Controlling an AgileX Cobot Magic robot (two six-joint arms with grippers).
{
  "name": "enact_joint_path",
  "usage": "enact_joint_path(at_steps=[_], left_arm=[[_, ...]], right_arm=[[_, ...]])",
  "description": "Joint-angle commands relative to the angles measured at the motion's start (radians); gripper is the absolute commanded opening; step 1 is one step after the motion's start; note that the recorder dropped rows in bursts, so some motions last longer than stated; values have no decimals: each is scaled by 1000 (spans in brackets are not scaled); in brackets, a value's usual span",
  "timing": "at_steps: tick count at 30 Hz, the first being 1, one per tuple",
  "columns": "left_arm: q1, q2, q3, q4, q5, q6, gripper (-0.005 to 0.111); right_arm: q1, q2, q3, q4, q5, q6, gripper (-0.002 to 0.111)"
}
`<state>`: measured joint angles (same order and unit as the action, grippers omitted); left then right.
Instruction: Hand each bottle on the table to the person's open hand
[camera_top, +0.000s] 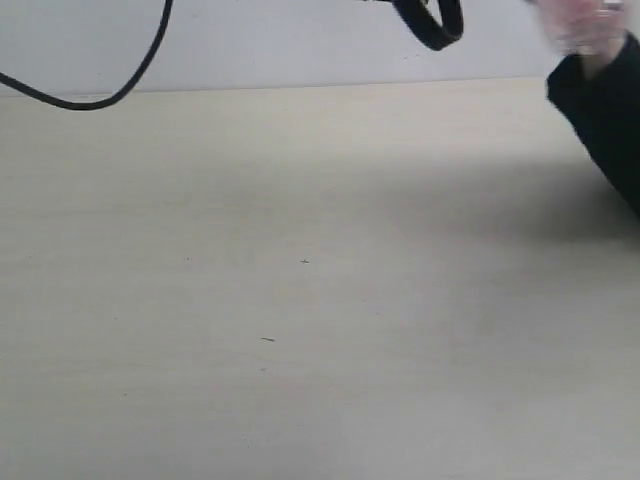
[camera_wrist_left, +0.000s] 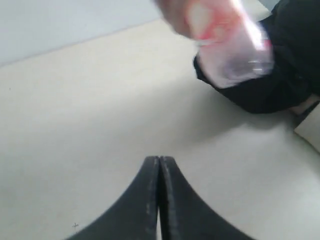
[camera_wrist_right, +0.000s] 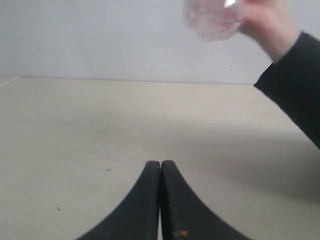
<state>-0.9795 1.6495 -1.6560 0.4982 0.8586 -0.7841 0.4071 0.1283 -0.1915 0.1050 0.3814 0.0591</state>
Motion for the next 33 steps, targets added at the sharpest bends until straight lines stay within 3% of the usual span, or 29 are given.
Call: enact_joint_path(at_steps=[1, 5, 7, 11, 13, 19, 30, 33], left_arm=[[-121, -198, 177, 200, -144, -102, 0], [-230, -452, 484, 457, -375, -400, 0], [-241, -571, 634, 540, -485, -488, 0], [-239, -780, 865, 731, -458, -717, 0], [-239, -881, 938, 778, -447, -749, 0], [-239, -1038, 1005, 745, -445, -735, 0], [-239, -1046, 1005, 748, -445, -733, 0], [-239, -1046, 1005, 818, -445, -710, 0]], right_arm=[[0, -1, 2, 0, -5, -7, 0], [0, -1, 2, 0, -6, -6, 0], [0, -1, 2, 0, -6, -6, 0], [0, -1, 2, 0, -6, -7, 0], [0, -1, 2, 0, -6, -7, 0], [0, -1, 2, 0, -8, -7, 0], [0, -1, 2, 0, -8, -7, 0], [0, -1, 2, 0, -8, -7, 0]])
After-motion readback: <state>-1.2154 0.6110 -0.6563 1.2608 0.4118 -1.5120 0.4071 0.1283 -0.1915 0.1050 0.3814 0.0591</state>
